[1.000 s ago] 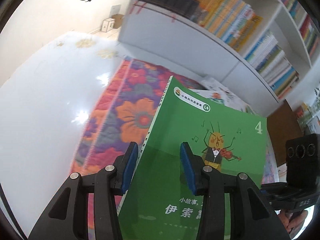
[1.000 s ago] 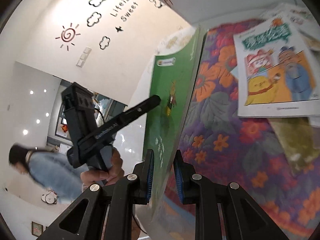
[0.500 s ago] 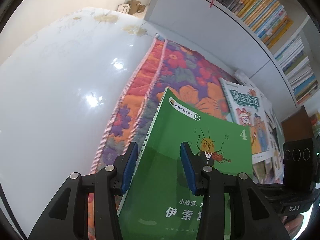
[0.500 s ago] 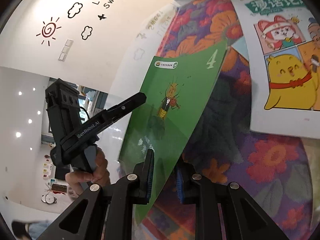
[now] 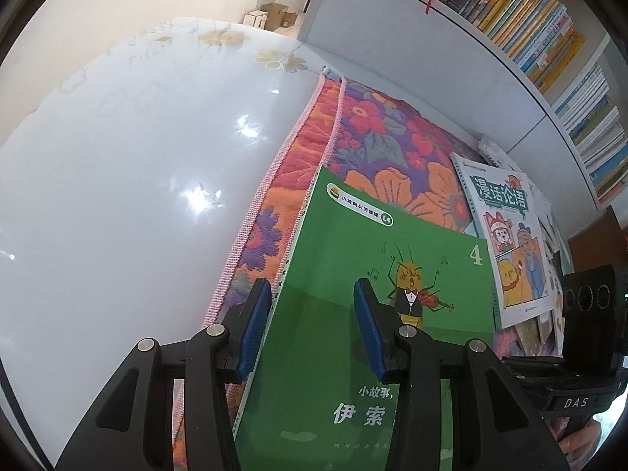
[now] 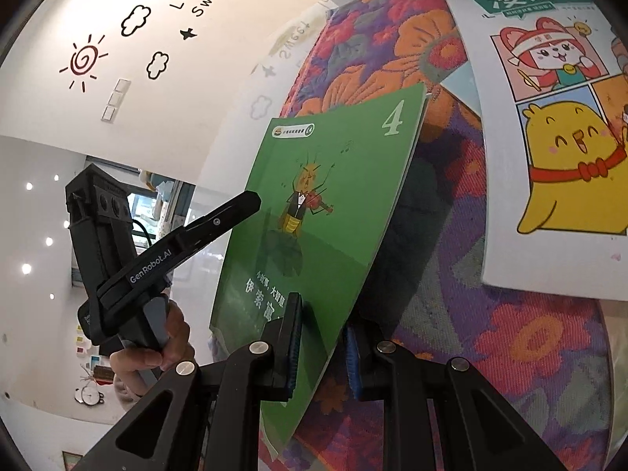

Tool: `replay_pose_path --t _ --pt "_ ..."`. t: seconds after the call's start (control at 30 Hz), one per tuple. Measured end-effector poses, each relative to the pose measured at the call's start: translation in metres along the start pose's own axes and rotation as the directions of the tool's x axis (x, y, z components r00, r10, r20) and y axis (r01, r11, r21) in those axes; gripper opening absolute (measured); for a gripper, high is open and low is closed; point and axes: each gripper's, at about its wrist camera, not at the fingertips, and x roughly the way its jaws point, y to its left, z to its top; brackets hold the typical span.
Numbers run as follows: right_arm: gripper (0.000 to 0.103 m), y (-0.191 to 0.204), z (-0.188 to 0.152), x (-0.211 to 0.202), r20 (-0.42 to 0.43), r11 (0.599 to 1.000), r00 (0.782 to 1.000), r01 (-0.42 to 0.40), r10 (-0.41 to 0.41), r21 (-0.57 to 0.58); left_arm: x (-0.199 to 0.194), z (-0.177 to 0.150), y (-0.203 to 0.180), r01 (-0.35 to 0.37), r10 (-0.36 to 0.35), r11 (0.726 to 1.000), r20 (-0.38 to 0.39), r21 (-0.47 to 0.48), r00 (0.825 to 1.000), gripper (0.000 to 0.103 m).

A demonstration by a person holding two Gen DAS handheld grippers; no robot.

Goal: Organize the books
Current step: 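Carry the green book upright and set it down on the quilt, then open the left gripper to release the green book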

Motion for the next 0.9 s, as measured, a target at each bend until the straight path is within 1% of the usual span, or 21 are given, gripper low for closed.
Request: replay_pose_path --t 0.07,0.17,0.3,0.37,0.5,0.53,0.57,0.63,0.67,0.7,0.8,0.9 --pt "0.02 0.001 0.0 0.0 0.0 1.0 1.0 0.006 -0.006 -0.006 0.0 0.0 -0.001 -0.017 0.017 1.0 -0.001 0.004 1.0 0.042" --pt "0.022 0.004 -0.001 0.0 -0.001 0.999 1.0 0.029 -0.029 -0.025 -0.002 -0.002 -0.007 -0.071 0.071 0.997 0.021 0.039 0.997 0.042" --pt "0.028 0.016 -0.004 -0.004 0.006 0.991 0.994 0.108 -0.108 -0.073 -0.003 -0.003 -0.01 -0.077 0.076 0.995 0.027 0.056 0.997 0.043" --pt "0.035 0.021 -0.008 -0.009 0.02 0.984 0.988 0.151 -0.15 -0.097 -0.004 -0.003 -0.011 -0.107 0.104 0.991 0.034 0.079 0.994 0.043" --pt "0.036 0.027 -0.017 -0.031 0.08 0.969 0.977 0.208 -0.198 -0.135 -0.009 -0.002 -0.008 -0.147 0.143 0.986 0.061 0.077 0.988 0.043" --pt "0.045 0.027 -0.019 -0.038 0.101 0.963 0.971 0.231 -0.218 -0.14 -0.013 -0.002 -0.008 -0.152 0.147 0.985 0.071 0.075 0.987 0.043" --pt "0.061 0.026 -0.021 -0.045 0.125 0.956 0.962 0.259 -0.243 -0.137 -0.016 -0.002 -0.009 -0.158 0.152 0.985 0.08 0.073 0.985 0.043" --pt "0.073 0.023 -0.024 -0.058 0.183 0.951 0.946 0.29 -0.267 -0.113 -0.023 -0.003 -0.012 -0.165 0.158 0.984 0.098 0.067 0.983 0.046" --pt "0.073 0.02 -0.026 -0.066 0.211 0.95 0.94 0.295 -0.269 -0.103 -0.025 -0.003 -0.014 -0.165 0.158 0.984 0.102 0.06 0.982 0.048" --pt "0.073 0.018 -0.027 -0.072 0.222 0.948 0.936 0.301 -0.274 -0.1 -0.029 -0.004 -0.017 -0.165 0.159 0.985 0.104 0.048 0.982 0.048" --pt "0.073 0.012 -0.03 -0.084 0.209 0.931 0.925 0.345 -0.317 -0.116 -0.035 -0.01 -0.034 -0.153 0.147 0.986 0.097 0.059 0.984 0.048" --pt "0.073 0.003 -0.038 -0.101 0.227 0.911 0.902 0.398 -0.366 -0.11 -0.038 -0.017 -0.058 -0.113 0.106 0.991 0.088 0.074 0.99 0.048"
